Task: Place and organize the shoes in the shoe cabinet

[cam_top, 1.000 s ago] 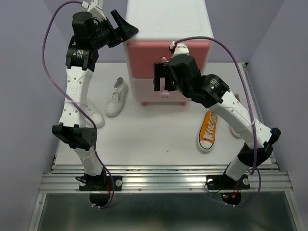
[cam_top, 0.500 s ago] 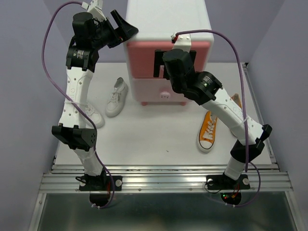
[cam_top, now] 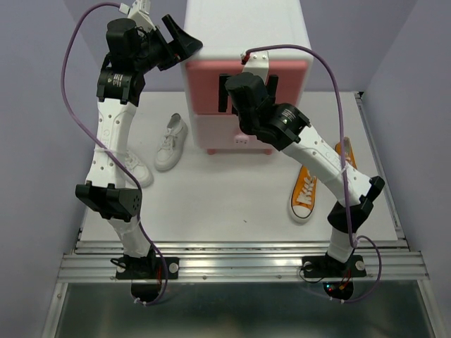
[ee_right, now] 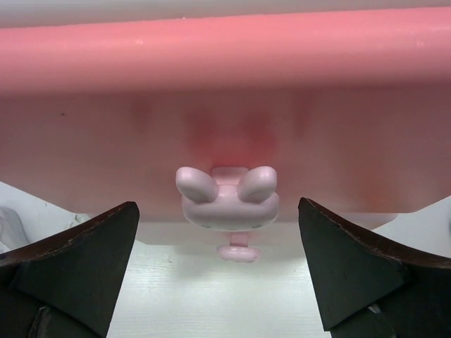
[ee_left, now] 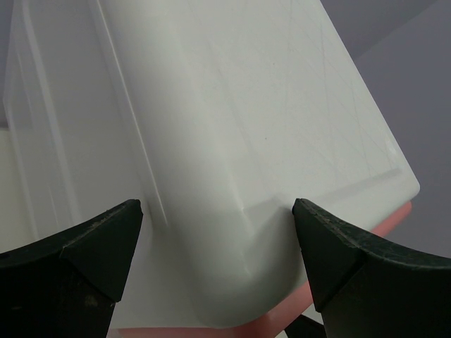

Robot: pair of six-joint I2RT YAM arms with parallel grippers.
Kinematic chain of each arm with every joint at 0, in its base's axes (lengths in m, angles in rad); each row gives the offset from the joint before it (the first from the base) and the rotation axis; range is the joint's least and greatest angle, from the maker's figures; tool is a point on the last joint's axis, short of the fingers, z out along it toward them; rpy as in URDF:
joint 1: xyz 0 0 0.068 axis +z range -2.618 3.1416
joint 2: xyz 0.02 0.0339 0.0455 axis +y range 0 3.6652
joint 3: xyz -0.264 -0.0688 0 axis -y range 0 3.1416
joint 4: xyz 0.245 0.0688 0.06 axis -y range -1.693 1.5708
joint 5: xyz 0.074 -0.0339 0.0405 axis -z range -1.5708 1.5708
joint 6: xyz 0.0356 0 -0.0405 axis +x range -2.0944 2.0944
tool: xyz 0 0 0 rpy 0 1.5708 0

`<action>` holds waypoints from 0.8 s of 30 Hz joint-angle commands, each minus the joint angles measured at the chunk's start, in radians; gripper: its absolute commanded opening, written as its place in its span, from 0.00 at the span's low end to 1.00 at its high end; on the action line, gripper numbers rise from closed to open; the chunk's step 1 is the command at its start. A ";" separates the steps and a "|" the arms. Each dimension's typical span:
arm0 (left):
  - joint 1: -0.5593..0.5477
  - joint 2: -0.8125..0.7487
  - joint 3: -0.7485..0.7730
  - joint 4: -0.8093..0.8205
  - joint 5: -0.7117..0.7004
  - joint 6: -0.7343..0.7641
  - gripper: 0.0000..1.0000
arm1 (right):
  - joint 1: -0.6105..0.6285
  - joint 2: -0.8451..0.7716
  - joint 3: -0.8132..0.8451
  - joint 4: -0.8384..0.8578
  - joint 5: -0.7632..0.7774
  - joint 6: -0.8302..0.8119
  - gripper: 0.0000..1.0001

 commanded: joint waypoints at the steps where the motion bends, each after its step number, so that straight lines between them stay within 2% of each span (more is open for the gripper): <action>1: 0.004 0.000 -0.043 -0.093 -0.032 0.050 0.98 | 0.007 0.027 0.064 0.053 0.066 0.013 1.00; 5: 0.004 0.005 -0.035 -0.091 -0.034 0.047 0.98 | 0.007 0.060 0.100 0.055 0.066 0.014 0.98; 13: 0.004 0.012 -0.020 -0.093 -0.032 0.046 0.98 | -0.002 0.077 0.108 0.056 0.078 0.028 0.75; 19: 0.004 0.015 -0.020 -0.091 -0.031 0.049 0.98 | -0.021 0.073 0.097 0.056 0.069 0.059 0.39; 20: 0.004 0.018 -0.021 -0.091 -0.031 0.049 0.97 | -0.030 0.074 0.098 0.055 0.066 0.057 0.30; 23: 0.005 0.022 -0.018 -0.087 -0.032 0.047 0.96 | -0.030 0.057 0.080 0.053 0.052 0.047 0.19; 24: 0.004 0.023 -0.018 -0.084 -0.032 0.046 0.96 | -0.030 0.048 0.065 0.053 0.033 0.045 0.18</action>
